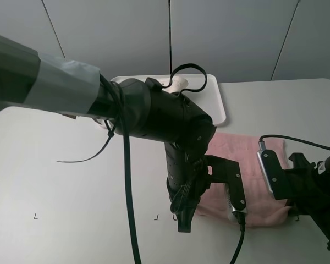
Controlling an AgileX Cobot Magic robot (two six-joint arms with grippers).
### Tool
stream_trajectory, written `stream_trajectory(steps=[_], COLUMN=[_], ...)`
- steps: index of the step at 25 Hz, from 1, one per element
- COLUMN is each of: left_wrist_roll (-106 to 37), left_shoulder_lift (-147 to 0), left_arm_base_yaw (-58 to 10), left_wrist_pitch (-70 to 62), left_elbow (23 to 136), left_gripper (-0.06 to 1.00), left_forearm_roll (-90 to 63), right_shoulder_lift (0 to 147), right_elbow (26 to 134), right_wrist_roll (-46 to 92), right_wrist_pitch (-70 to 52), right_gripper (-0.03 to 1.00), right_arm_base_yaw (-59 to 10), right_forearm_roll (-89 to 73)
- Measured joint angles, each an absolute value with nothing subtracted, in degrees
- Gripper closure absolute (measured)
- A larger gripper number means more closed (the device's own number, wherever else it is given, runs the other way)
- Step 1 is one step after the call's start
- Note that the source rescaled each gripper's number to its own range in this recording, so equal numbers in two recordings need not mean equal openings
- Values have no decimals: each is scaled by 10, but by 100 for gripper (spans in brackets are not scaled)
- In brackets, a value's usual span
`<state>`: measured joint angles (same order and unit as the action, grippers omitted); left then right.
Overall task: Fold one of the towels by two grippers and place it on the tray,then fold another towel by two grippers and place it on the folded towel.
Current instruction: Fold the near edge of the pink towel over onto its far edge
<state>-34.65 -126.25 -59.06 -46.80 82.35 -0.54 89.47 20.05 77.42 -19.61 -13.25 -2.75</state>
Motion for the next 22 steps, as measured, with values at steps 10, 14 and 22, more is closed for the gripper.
stream_trajectory(steps=[10, 14, 22], left_wrist_roll=[-319, -293, -228], left_shoulder_lift=[-1231, -1209, -1184], left_arm_base_yaw=[-586, -562, -507], left_wrist_pitch=[-441, -429, -392], left_elbow=[823, 823, 823], left_gripper=[94, 94, 94], left_forearm_roll=[0, -3, -11], right_shoulder_lift=[821, 795, 769], right_elbow=[198, 205, 260], right_wrist_roll=[685, 614, 471], right_wrist_pitch=[-197, -199, -213], right_gripper=[96, 96, 96], right_arm_base_yaw=[-132, -132, -132], right_forearm_roll=[-66, -66, -67])
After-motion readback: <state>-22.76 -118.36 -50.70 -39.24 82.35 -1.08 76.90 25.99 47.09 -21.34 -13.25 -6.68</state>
